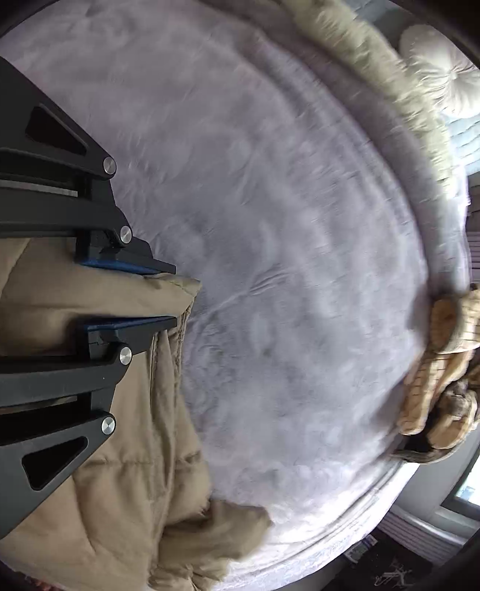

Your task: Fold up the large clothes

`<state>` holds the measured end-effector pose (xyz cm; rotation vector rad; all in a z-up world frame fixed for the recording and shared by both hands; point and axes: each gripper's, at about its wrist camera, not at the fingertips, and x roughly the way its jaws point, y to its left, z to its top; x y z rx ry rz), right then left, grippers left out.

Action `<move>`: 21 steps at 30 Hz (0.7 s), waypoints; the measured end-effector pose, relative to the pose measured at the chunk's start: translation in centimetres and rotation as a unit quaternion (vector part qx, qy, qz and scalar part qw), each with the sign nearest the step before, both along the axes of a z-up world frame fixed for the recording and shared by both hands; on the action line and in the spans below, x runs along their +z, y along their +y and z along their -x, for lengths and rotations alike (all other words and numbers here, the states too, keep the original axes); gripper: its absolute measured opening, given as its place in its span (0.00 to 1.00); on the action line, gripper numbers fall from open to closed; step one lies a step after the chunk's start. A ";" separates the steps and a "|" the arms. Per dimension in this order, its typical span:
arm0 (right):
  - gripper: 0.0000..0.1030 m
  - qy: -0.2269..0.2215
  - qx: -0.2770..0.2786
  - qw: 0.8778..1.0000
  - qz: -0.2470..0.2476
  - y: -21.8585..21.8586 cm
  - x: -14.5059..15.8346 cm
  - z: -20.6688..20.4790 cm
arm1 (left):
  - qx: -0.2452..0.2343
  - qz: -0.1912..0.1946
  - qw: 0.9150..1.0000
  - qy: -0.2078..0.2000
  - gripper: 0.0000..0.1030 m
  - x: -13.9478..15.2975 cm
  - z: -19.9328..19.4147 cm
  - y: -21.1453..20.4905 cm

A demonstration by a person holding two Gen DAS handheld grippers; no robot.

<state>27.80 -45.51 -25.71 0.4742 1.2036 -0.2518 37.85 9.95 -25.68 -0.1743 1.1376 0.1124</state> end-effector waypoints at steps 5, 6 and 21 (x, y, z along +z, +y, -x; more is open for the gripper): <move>0.30 -0.030 0.002 0.999 0.037 -0.3 4.3 1.9 | -0.065 0.020 0.996 -0.065 0.20 6.6 3.5 1.1; 0.30 -0.052 0.000 0.996 0.067 -0.1 6.0 2.9 | -0.093 0.030 0.993 -0.063 0.20 7.0 4.1 0.9; 0.21 -0.033 0.041 0.998 0.022 2.0 1.8 1.8 | -0.052 0.041 0.998 0.001 0.20 -3.0 -0.5 -0.5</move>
